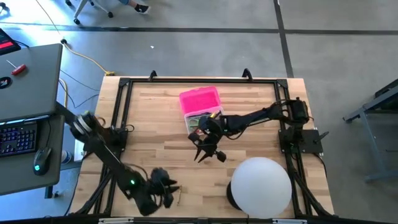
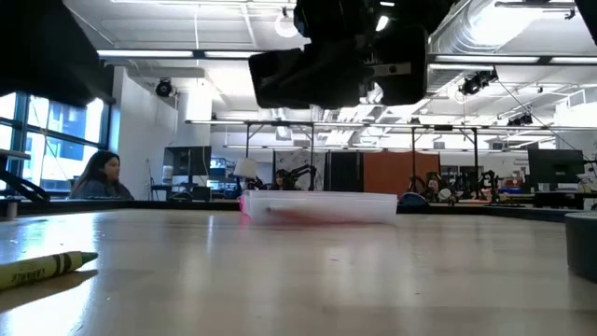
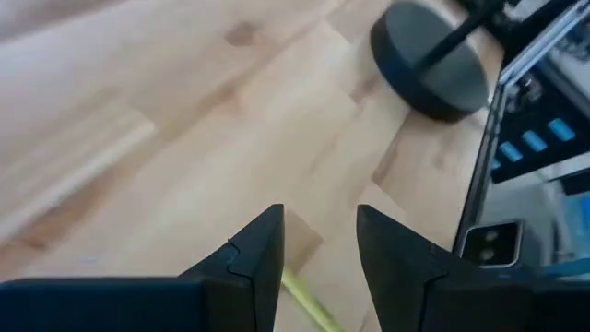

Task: Pick & place school supplies into a supply box
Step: Put the green crayon into the pink supply box

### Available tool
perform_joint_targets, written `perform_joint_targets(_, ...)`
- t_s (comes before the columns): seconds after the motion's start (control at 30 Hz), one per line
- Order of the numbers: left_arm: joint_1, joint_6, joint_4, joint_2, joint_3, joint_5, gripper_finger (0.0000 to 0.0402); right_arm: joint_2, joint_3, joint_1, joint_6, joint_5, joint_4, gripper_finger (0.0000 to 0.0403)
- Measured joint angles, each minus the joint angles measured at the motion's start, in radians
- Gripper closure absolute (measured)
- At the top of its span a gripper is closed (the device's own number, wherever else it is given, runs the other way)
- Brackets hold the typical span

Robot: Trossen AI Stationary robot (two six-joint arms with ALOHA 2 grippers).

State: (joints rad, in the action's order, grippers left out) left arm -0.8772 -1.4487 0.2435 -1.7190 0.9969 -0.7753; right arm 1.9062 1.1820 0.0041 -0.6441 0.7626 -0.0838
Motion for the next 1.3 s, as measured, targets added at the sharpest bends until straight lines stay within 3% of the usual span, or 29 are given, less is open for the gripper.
perform_joint_targets(0.1,0.0,0.007,0.073,-0.108,0.118,0.032,0.0241,-0.003,0.0,0.001,0.017,0.001,0.064,0.0344)
perform_joint_targets(0.3,0.0,-0.057,0.441,-0.26,0.41,0.131,0.0288,-0.004,0.0,0.001,0.022,-0.002,0.155,0.0344)
perform_joint_targets(0.43,0.0,-0.115,0.538,-0.333,0.508,0.14,0.0315,-0.005,0.0,0.007,0.094,-0.001,0.132,0.0344)
perform_joint_targets(0.63,0.0,-0.171,0.557,-0.379,0.514,0.181,0.0321,-0.005,-0.001,0.025,0.145,-0.001,0.117,0.0344)
perform_joint_targets(0.9,0.0,-0.202,0.61,-0.378,0.513,0.162,0.0275,-0.005,-0.001,0.045,0.147,-0.001,0.149,0.0344)
perform_joint_targets(1.07,0.0,-0.321,0.592,-0.392,0.513,0.165,0.0252,-0.005,-0.001,0.045,0.148,-0.004,0.16,0.0344)
perform_joint_targets(1.3,0.0,-0.336,0.559,-0.445,0.514,0.157,0.0261,-0.005,-0.001,0.045,0.134,-0.008,0.165,0.0344)
